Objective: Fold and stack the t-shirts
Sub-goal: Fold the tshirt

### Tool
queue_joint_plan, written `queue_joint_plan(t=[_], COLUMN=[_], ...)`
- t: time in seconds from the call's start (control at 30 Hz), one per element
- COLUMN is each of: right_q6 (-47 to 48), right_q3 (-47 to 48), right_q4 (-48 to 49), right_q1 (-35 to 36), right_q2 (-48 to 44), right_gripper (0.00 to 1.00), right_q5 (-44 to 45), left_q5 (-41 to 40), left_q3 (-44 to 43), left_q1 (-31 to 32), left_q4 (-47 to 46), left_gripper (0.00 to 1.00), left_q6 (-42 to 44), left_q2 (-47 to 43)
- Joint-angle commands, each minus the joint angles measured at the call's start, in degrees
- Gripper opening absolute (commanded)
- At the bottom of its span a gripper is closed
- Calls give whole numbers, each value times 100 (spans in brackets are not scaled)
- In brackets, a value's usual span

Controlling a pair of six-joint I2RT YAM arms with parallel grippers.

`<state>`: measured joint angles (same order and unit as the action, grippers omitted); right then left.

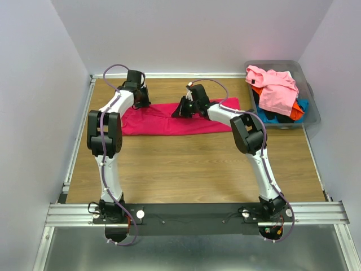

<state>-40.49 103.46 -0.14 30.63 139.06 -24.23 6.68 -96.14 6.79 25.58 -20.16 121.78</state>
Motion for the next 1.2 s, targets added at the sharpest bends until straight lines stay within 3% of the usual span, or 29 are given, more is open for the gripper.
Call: queue_joint_plan(t=[0.0, 0.37, 0.77, 0.9, 1.0, 1.17], right_q6=[59, -73, -381, -389, -398, -398], right_q3=[-159, -133, -124, -168, -151, -124], right_q4=[-91, -100, -100, -100, -100, -100], right_q1=[-40, -40, -13, 13, 13, 13], right_q2=[-283, -380, -398, -336, -266, -204], right_gripper=[3, 3, 4, 4, 4, 4], right_q5=[-38, -231, -618, -636, -662, -627], left_q5=[272, 554, 387, 308, 369, 782], left_q3=[-29, -546, -406, -125, 225, 508], left_q1=[-90, -195, -204, -204, -204, -213], left_q4=[465, 1062, 1125, 844, 432, 0], left_gripper=[0, 0, 0, 6, 17, 20], left_q6=[-75, 47, 171, 109, -14, -31], left_q2=[-329, -400, -470, -471, -488, -348])
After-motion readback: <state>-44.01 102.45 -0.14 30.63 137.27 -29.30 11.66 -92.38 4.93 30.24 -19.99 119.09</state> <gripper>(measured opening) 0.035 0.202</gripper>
